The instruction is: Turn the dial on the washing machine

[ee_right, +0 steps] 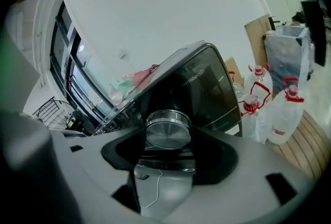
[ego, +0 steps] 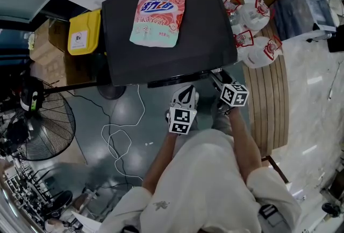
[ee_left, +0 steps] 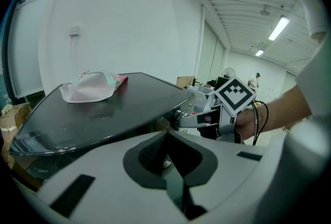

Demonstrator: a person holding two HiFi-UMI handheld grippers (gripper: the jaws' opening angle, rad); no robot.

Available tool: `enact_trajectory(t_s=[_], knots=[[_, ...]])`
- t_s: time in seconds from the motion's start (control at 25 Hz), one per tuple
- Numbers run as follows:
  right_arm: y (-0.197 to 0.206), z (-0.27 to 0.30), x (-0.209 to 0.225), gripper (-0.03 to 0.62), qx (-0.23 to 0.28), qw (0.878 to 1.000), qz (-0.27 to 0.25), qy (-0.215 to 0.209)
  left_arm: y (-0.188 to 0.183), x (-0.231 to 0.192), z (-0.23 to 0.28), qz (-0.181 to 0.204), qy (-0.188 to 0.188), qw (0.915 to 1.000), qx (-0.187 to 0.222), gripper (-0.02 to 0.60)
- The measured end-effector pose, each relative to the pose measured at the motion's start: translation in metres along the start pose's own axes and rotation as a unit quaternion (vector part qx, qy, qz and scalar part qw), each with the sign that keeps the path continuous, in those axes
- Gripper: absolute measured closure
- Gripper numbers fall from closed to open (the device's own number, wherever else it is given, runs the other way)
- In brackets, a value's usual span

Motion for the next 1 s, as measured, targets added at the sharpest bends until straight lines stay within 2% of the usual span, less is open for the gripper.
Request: enact_trajectory(t_s=[0.44,1.0], knots=[[0.003,0.001,0.008,0.313,0.018,0.997,0.067,-0.031,-0.001,0.004,0.001,-0.007,0.005,1.0,0.003,0.569],[0.008,0.004,0.012,0.313,0.038,0.982,0.161,-0.086,-0.001,0.005,0.001,-0.008,0.006,0.9999,0.004,0.569]])
Point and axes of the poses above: the fingertips, and each gripper's own axes: z forward along the fingers, x to its right, y out of its underside, the point moved 10 cm from there along -z, backward along the fingers, and after that the axes turned 11 degrees about -z, right-handed, at the moved point
